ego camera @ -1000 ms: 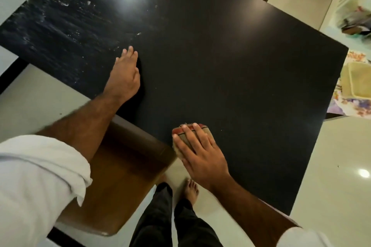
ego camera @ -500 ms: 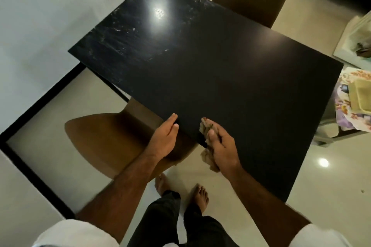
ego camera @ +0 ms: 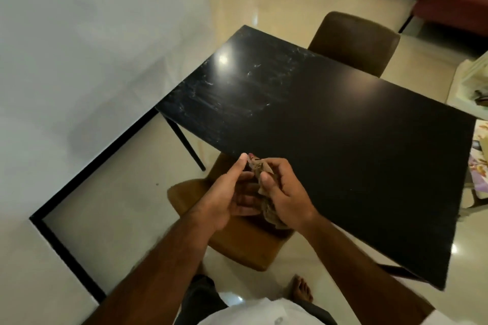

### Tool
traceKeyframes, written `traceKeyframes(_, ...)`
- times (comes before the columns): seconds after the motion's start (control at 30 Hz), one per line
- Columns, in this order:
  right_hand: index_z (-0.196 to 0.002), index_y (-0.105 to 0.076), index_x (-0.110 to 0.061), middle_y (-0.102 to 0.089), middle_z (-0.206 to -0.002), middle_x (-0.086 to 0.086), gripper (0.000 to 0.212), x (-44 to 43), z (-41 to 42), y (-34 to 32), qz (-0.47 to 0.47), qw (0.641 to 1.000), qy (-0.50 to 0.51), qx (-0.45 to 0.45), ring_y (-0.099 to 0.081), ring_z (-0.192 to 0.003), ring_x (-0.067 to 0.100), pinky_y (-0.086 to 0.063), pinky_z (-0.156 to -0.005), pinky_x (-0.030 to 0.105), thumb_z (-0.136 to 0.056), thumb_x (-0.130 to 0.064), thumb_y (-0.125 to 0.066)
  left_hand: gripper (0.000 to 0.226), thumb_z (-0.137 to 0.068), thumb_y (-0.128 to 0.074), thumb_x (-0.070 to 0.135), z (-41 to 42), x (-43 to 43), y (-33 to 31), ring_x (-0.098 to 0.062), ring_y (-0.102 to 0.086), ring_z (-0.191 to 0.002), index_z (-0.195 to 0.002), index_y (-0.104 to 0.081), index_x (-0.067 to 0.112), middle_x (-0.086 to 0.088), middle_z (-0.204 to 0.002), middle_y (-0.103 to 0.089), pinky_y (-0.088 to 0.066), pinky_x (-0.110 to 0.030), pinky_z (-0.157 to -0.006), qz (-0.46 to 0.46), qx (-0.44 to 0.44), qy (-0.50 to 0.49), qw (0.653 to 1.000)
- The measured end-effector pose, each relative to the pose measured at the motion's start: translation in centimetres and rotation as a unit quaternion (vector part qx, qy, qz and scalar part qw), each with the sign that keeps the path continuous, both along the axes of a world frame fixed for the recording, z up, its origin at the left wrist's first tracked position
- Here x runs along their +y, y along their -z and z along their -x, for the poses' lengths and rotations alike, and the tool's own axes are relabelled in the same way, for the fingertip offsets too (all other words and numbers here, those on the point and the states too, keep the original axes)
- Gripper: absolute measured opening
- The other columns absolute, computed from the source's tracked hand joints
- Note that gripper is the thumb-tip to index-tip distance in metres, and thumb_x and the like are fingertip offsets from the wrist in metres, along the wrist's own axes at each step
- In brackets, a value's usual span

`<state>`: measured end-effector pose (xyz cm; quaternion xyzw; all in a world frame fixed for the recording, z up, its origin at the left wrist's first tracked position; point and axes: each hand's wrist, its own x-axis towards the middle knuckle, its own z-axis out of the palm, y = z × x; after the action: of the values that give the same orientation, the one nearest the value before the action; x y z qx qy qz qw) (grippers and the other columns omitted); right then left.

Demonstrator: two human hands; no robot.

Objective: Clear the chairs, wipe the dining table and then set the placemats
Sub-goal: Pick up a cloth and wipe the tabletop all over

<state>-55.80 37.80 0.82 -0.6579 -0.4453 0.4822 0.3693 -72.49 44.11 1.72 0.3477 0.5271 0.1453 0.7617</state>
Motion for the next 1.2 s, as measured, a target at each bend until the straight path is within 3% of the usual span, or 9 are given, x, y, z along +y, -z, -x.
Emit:
traceKeyframes(0.1,-0.152,-0.041,-0.048,-0.042,-0.152,-0.013,0.045,2.9,5.8,-1.6,-0.034,0.98,-0.1,-0.171,-0.047,-0.135,0.005,-0.048,-0.119,0.041,-0.11,-0.05,-0.058,0.059,-0.104,-0.058,0.067,4.8,3.2,-0.6,-0.031,-0.073,-0.129,-0.145,-0.07,0.026,-0.009,-0.138,-0.077,-0.062,-0.054,-0.105,0.045,-0.089,-0.035,0.994)
traceKeyframes(0.27,-0.168,-0.01,-0.054,-0.001,-0.179,-0.015,0.101,6.7,12.4,-3.3,-0.007,0.928,-0.159,-0.336,-0.004,-0.164,0.025,-0.023,-0.13,0.055,-0.088,-0.084,-0.065,0.06,-0.089,-0.078,0.058,11.6,8.2,0.5,-0.034,-0.073,-0.126,-0.14,-0.073,0.027,-0.009,-0.132,-0.079,-0.065,-0.052,-0.101,0.021,-0.042,-0.031,0.998)
traceKeyframes(0.4,-0.164,-0.011,-0.064,-0.037,-0.164,-0.01,0.105,8.8,14.3,-2.4,0.049,0.975,-0.088,-0.197,-0.048,-0.139,0.013,-0.052,-0.115,0.04,-0.087,-0.069,-0.081,0.072,-0.08,-0.09,0.066,14.8,12.1,1.0,-0.034,-0.073,-0.127,-0.142,-0.07,0.034,-0.007,-0.136,-0.077,-0.062,-0.056,-0.104,-0.004,-0.03,0.003,1.0)
traceKeyframes(0.47,-0.165,-0.023,-0.058,-0.048,-0.155,-0.014,0.092,9.5,14.8,-1.4,0.033,0.982,-0.051,-0.179,-0.054,-0.131,0.008,-0.055,-0.114,0.038,-0.095,-0.047,-0.082,0.069,-0.084,-0.082,0.071,15.3,13.7,0.8,-0.022,-0.07,-0.124,-0.143,-0.065,0.039,0.002,-0.137,-0.072,-0.064,-0.043,-0.097,-0.109,0.045,0.081,0.99)
traceKeyframes(0.53,-0.165,-0.031,-0.051,-0.053,-0.148,-0.013,0.083,10.3,14.8,-0.5,0.036,0.973,-0.035,-0.223,-0.055,-0.126,0.008,-0.055,-0.113,0.039,-0.099,-0.033,-0.078,0.057,-0.097,-0.068,0.065,15.5,15.4,1.0,-0.018,-0.066,-0.126,-0.146,-0.063,0.036,0.004,-0.139,-0.066,-0.063,-0.035,-0.096,-0.228,0.108,0.141,0.957)
traceKeyframes(0.6,-0.165,-0.032,-0.05,-0.054,-0.146,-0.011,0.08,11.2,14.4,0.3,0.051,0.961,-0.017,-0.273,-0.054,-0.121,0.007,-0.054,-0.108,0.034,-0.1,-0.033,-0.075,0.059,-0.102,-0.06,0.067,15.9,17.1,1.6,-0.021,-0.061,-0.138,-0.151,-0.059,0.034,0.001,-0.152,-0.06,-0.06,-0.044,-0.108,-0.322,0.163,0.182,0.915)
traceKeyframes(0.8,-0.169,-0.019,-0.05,-0.048,-0.148,-0.006,0.083,14.6,14.1,1.6,0.107,0.909,0.059,-0.398,-0.05,-0.104,0.006,-0.053,-0.084,0.027,-0.104,-0.038,-0.069,0.097,-0.1,-0.028,0.088,18.9,21.1,4.0,-0.027,-0.006,-0.171,-0.176,-0.011,0.03,0.0,-0.185,-0.007,-0.019,-0.058,-0.133,-0.52,0.402,0.363,0.66)
traceKeyframes(0.97,-0.171,-0.016,-0.048,-0.049,-0.148,-0.004,0.084,18.1,16.4,2.1,0.136,0.901,0.114,-0.397,-0.051,-0.101,0.007,-0.048,-0.078,0.025,-0.106,-0.037,-0.068,0.103,-0.098,-0.021,0.091,21.5,25.8,5.9,-0.029,0.012,-0.171,-0.177,0.001,0.028,-0.003,-0.185,0.011,-0.006,-0.054,-0.135,-0.547,0.399,0.418,0.606)
traceKeyframes(1.2,-0.169,-0.02,-0.047,-0.05,-0.149,-0.004,0.083,23.9,23.1,1.9,0.19,0.885,0.193,-0.378,-0.062,-0.118,0.016,-0.061,-0.091,0.034,-0.104,-0.037,-0.069,0.106,-0.097,-0.018,0.094,26.5,33.7,6.4,-0.027,0.017,-0.17,-0.177,0.005,0.027,-0.001,-0.184,0.016,0.001,-0.052,-0.134,-0.556,0.334,0.487,0.585)
